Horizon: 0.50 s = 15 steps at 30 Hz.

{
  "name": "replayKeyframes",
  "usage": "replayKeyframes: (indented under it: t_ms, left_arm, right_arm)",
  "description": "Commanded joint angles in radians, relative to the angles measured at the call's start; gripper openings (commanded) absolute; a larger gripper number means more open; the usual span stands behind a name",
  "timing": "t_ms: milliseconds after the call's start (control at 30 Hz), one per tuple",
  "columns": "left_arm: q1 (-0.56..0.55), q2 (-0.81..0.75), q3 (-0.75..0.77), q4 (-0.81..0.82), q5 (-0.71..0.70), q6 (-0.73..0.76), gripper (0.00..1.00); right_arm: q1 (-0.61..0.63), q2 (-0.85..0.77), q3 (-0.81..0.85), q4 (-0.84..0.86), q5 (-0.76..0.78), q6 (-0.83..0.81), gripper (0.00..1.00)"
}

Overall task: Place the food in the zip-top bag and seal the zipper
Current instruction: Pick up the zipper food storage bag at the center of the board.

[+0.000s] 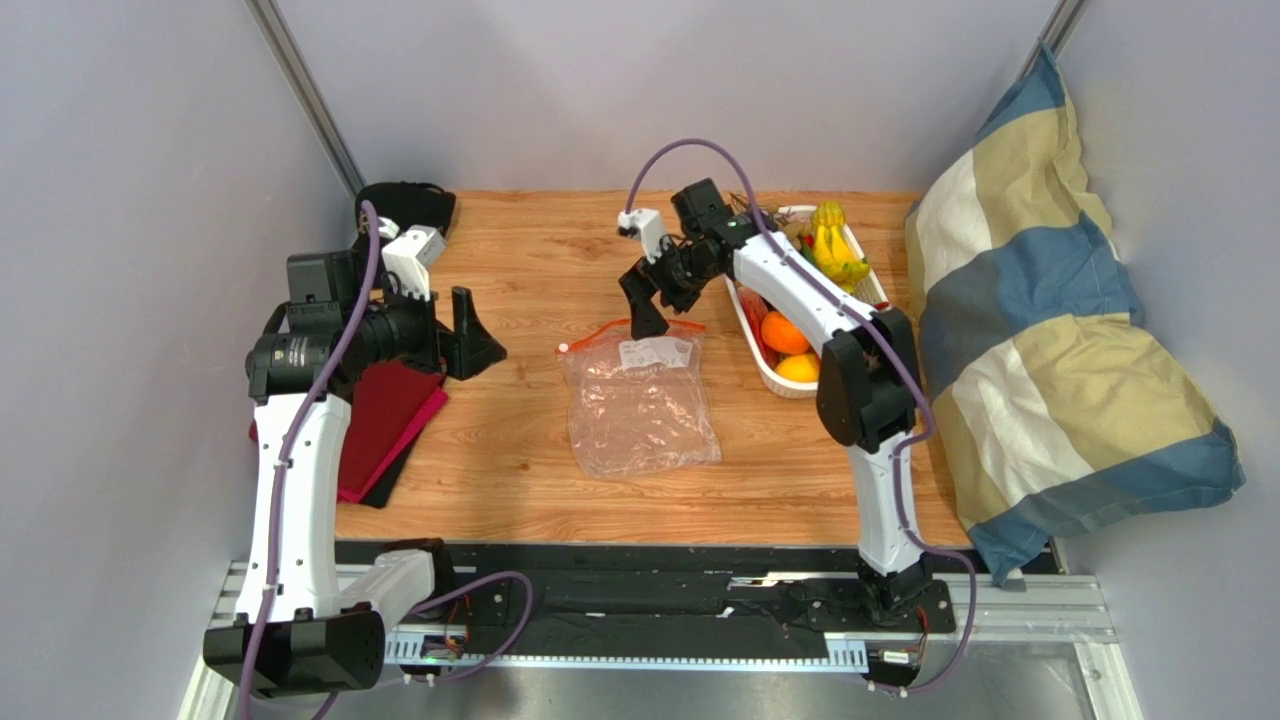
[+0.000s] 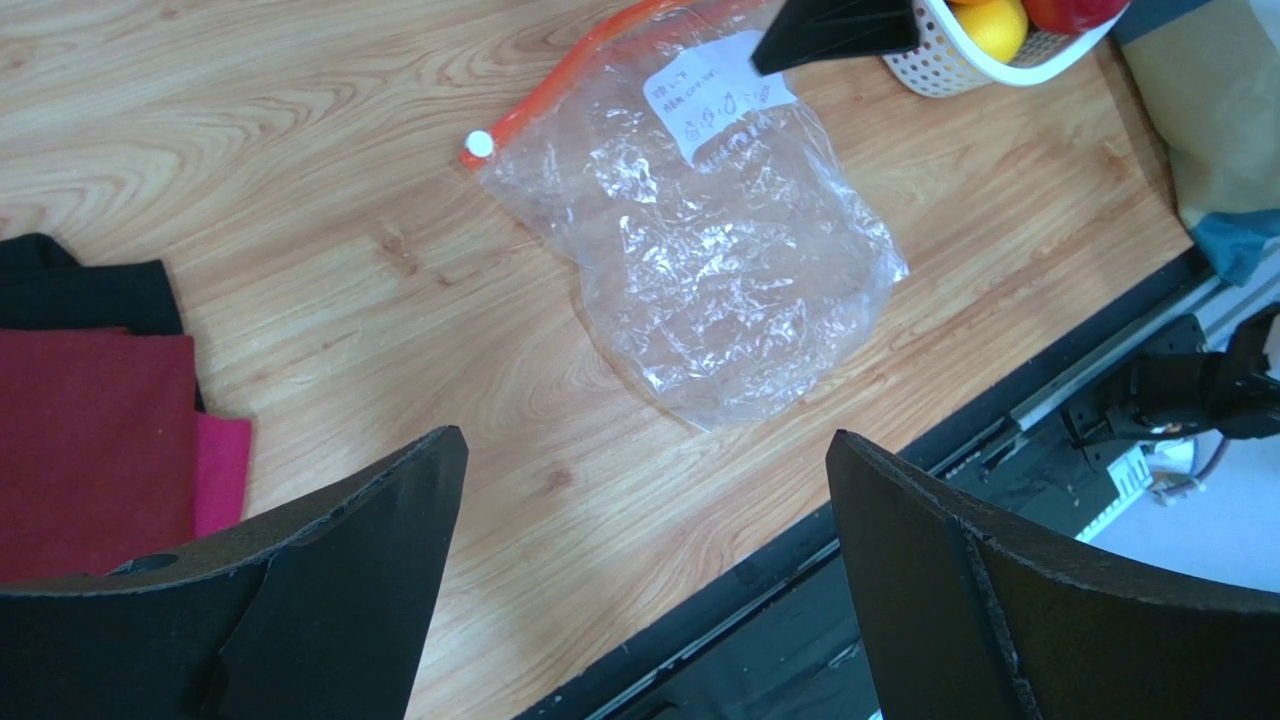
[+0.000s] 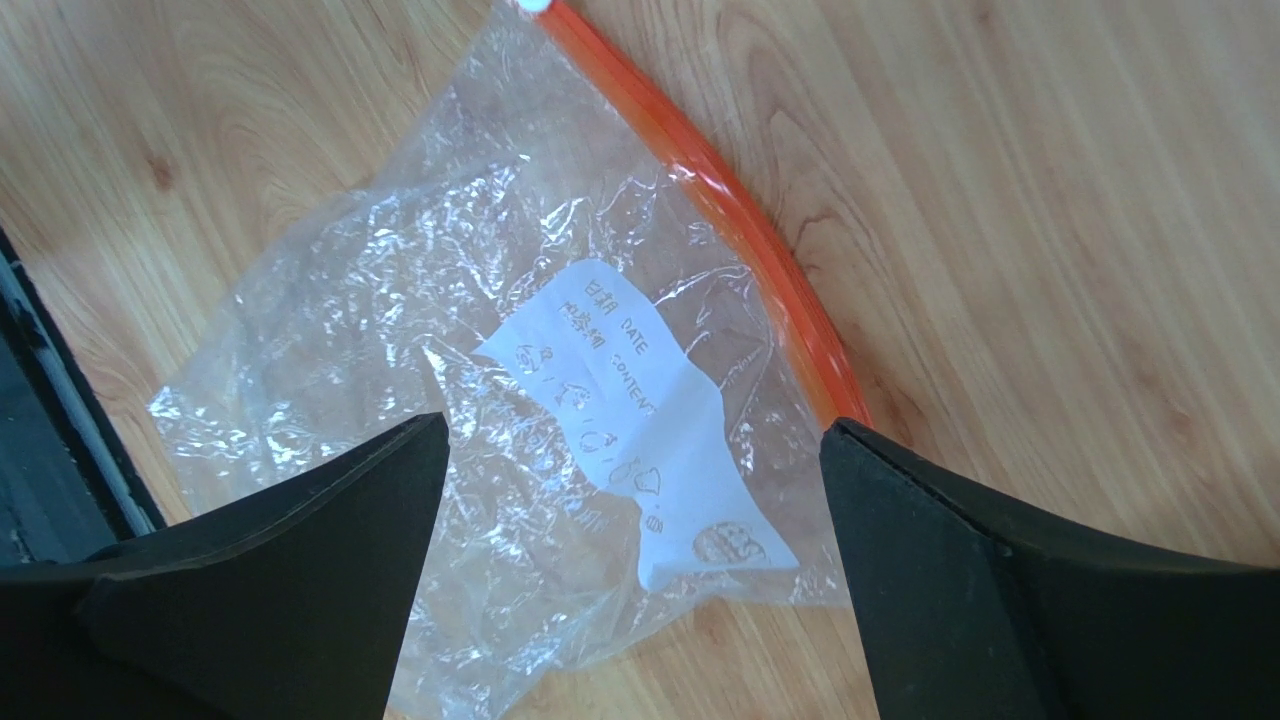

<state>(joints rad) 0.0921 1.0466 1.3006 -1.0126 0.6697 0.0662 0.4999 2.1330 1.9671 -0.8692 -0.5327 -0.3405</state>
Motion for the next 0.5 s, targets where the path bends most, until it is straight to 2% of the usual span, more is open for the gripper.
replayKeyframes:
  t_ms: [0, 133, 467]
  left_arm:
    - [0.006, -0.016, -0.015, 0.017, 0.062, 0.012, 0.99]
    - [0.006, -0.010, -0.015, 0.022, 0.064, -0.017, 0.99]
    - [0.006, 0.010, -0.057, 0.062, 0.123, -0.055, 0.99]
  right_arm:
    - [0.008, 0.053, 0.049, 0.058, -0.052, -0.092, 0.99]
    - [0.020, 0.114, 0.058, 0.081, -0.047, -0.118, 0.99]
    - [0.037, 0.154, 0.050, 0.114, -0.059, -0.152, 1.00]
